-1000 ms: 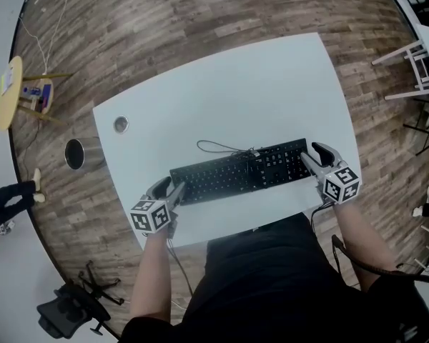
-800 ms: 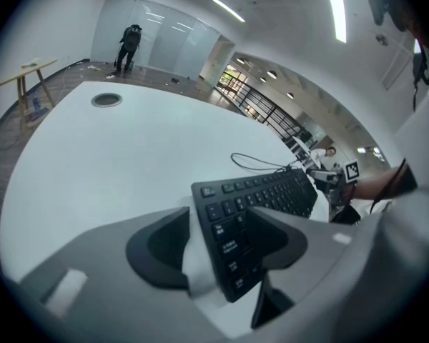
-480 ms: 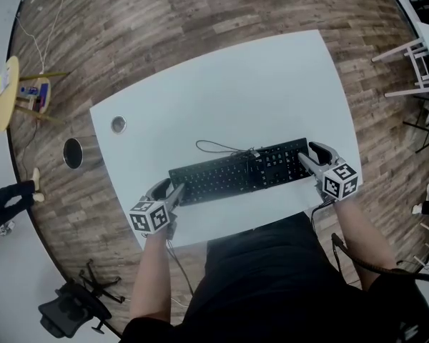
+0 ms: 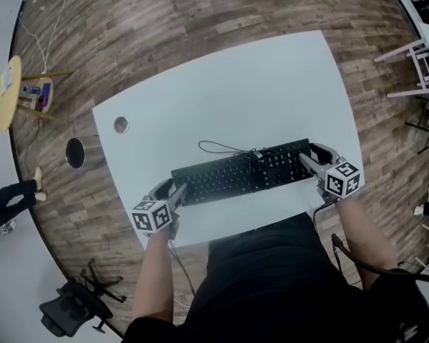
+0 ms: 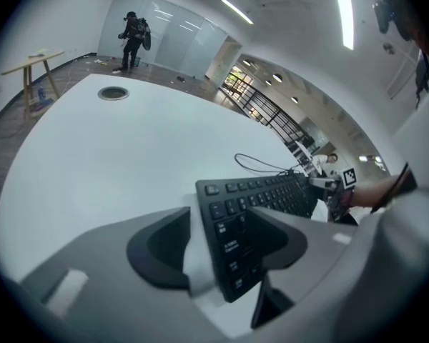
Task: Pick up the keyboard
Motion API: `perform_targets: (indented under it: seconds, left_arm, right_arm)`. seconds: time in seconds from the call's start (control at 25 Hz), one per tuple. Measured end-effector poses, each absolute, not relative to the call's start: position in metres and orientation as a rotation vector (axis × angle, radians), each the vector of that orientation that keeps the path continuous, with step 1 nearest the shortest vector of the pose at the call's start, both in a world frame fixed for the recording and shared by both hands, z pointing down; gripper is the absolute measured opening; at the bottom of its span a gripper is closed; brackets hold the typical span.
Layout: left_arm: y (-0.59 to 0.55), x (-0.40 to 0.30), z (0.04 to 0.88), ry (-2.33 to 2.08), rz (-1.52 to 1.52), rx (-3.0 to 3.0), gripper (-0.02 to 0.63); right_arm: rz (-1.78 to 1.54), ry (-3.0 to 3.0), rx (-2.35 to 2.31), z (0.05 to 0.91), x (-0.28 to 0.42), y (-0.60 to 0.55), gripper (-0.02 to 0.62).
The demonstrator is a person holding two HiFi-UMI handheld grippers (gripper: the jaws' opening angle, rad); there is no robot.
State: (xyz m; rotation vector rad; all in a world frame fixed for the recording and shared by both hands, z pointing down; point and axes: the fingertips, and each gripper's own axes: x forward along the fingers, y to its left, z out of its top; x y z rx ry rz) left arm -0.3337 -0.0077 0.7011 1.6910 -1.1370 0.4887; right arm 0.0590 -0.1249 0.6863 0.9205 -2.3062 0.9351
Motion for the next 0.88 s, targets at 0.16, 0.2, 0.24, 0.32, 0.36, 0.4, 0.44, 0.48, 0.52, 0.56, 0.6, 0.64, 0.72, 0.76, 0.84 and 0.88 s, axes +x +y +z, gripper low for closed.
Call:
perform_targets:
  seconds: [0.16, 0.2, 0.24, 0.32, 0.36, 0.4, 0.44, 0.48, 0.52, 0.56, 0.6, 0.64, 0.72, 0.76, 0.84, 0.88]
  left_arm:
    - [-0.008, -0.334, 0.701, -1.118, 0.479, 1.660, 0.258]
    - [-0.008, -0.333, 0.700, -1.106, 0.474, 1.654, 0.258]
    - [-0.007, -0.330, 0.700, -1.088, 0.468, 1.650, 0.258]
    - [-0.004, -0.325, 0.700, -1.056, 0.450, 1.644, 0.244]
    - [-0.004, -0.324, 0.700, -1.054, 0.441, 1.639, 0.247]
    - [-0.004, -0.325, 0.701, -1.063, 0.437, 1.632, 0.240]
    - [-0.004, -0.327, 0.701, -1.077, 0.437, 1.626, 0.226]
    - [-0.005, -0.329, 0.702, -1.090, 0.439, 1.620, 0.206]
    - [-0.005, -0.329, 0.703, -1.098, 0.440, 1.616, 0.198]
    - [-0.006, -0.330, 0.703, -1.103, 0.439, 1.613, 0.197]
    - [-0.006, -0.330, 0.703, -1.106, 0.437, 1.609, 0.196]
    - [-0.007, -0.330, 0.703, -1.109, 0.434, 1.603, 0.193]
    - [-0.007, -0.330, 0.704, -1.120, 0.426, 1.587, 0.187]
    - [-0.007, -0.331, 0.704, -1.126, 0.420, 1.580, 0.181]
    - [-0.008, -0.332, 0.702, -1.138, 0.408, 1.574, 0.173]
    - [-0.009, -0.332, 0.700, -1.143, 0.405, 1.577, 0.171]
  right_arm:
    - [0.945, -2.318, 0.875, 0.686, 0.054, -0.123, 0.216]
    - [0.947, -2.320, 0.862, 0.686, 0.053, -0.122, 0.216]
    - [0.948, -2.321, 0.854, 0.687, 0.052, -0.121, 0.216]
    - [0.953, -2.321, 0.852, 0.687, 0.051, -0.120, 0.216]
    - [0.957, -2.320, 0.852, 0.688, 0.051, -0.120, 0.216]
    - [0.961, -2.318, 0.850, 0.688, 0.051, -0.120, 0.216]
    - [0.966, -2.316, 0.846, 0.688, 0.050, -0.120, 0.216]
    - [0.971, -2.313, 0.841, 0.689, 0.050, -0.120, 0.216]
    - [0.977, -2.310, 0.837, 0.689, 0.049, -0.120, 0.212]
    - [0.982, -2.307, 0.834, 0.690, 0.049, -0.121, 0.212]
    - [0.983, -2.304, 0.833, 0.690, 0.049, -0.121, 0.209]
    - [0.980, -2.301, 0.833, 0.690, 0.049, -0.121, 0.209]
    - [0.972, -2.298, 0.838, 0.691, 0.049, -0.121, 0.207]
    - [0.971, -2.297, 0.840, 0.691, 0.049, -0.121, 0.206]
    - [0.972, -2.296, 0.843, 0.691, 0.049, -0.121, 0.206]
    - [0.973, -2.295, 0.844, 0.691, 0.049, -0.120, 0.206]
